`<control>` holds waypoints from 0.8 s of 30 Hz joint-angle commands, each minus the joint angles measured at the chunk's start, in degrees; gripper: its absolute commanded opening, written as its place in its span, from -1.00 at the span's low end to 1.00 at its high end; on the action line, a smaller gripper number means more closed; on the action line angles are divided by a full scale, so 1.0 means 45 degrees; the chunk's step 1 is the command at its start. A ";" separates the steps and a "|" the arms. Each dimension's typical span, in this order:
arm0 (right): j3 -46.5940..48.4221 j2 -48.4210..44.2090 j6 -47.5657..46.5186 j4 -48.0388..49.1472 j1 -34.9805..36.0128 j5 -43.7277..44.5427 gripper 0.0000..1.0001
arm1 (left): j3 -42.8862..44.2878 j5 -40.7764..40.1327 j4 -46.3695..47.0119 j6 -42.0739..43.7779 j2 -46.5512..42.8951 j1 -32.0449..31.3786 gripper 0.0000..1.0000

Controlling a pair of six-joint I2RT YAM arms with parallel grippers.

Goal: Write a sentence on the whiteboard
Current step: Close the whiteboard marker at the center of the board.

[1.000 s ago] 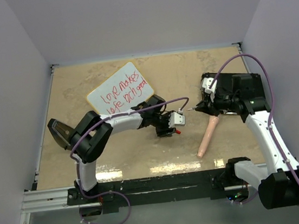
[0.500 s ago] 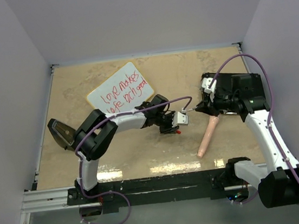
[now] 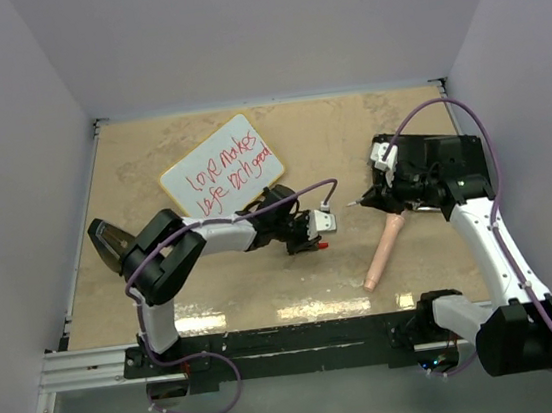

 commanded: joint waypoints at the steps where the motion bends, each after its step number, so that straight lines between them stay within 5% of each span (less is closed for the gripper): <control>1: 0.0324 0.0137 -0.0224 -0.0024 -0.0051 -0.0101 -1.00 | -0.1219 -0.1460 0.0412 -0.1821 -0.1044 0.0175 -0.80; 6: 0.0421 0.0352 -0.0497 -0.0239 -0.0031 -0.0062 -1.00 | -0.2314 -0.2614 0.0355 -0.3286 -0.1786 0.0156 -0.65; 13: 0.0441 0.0470 -0.0517 -0.0239 -0.0051 -0.0101 -1.00 | -0.3584 -0.3143 0.2305 -0.5084 -0.2256 0.0078 -0.02; 24: 0.0460 0.0606 -0.0497 -0.0200 -0.0051 -0.0140 -1.00 | -0.3741 -0.3143 0.4046 -0.4072 -0.1476 -0.0624 -0.17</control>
